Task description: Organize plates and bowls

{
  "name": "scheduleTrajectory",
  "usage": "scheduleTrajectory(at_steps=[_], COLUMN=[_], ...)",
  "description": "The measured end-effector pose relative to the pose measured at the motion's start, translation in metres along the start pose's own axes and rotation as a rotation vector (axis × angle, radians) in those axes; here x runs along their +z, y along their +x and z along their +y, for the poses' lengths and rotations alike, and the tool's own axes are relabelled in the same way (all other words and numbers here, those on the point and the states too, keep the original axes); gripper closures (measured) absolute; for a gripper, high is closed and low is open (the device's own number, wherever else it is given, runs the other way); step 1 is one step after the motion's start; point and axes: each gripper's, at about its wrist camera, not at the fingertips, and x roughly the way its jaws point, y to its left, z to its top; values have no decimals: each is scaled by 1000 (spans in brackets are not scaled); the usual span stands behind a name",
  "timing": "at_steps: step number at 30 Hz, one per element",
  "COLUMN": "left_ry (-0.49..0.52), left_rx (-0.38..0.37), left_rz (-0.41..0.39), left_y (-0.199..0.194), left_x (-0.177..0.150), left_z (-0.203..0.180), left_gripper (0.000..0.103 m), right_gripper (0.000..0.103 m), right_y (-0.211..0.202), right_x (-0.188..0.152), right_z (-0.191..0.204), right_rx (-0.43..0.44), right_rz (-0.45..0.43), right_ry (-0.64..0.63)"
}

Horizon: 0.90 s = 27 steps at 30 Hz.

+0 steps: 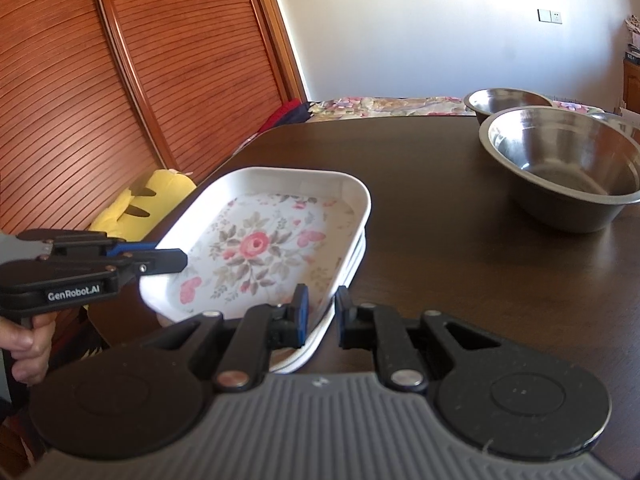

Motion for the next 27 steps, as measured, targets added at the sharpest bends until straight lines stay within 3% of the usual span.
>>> scheduleTrajectory(at_steps=[27], left_ry=[-38], left_rx=[27], left_rz=[-9], left_y=[3], left_x=[-8], left_z=[2], left_gripper=[85], right_gripper=[84], right_y=[-3], right_x=[-2], right_z=[3], right_rx=[-21], right_rz=[-71], right_ry=[-50])
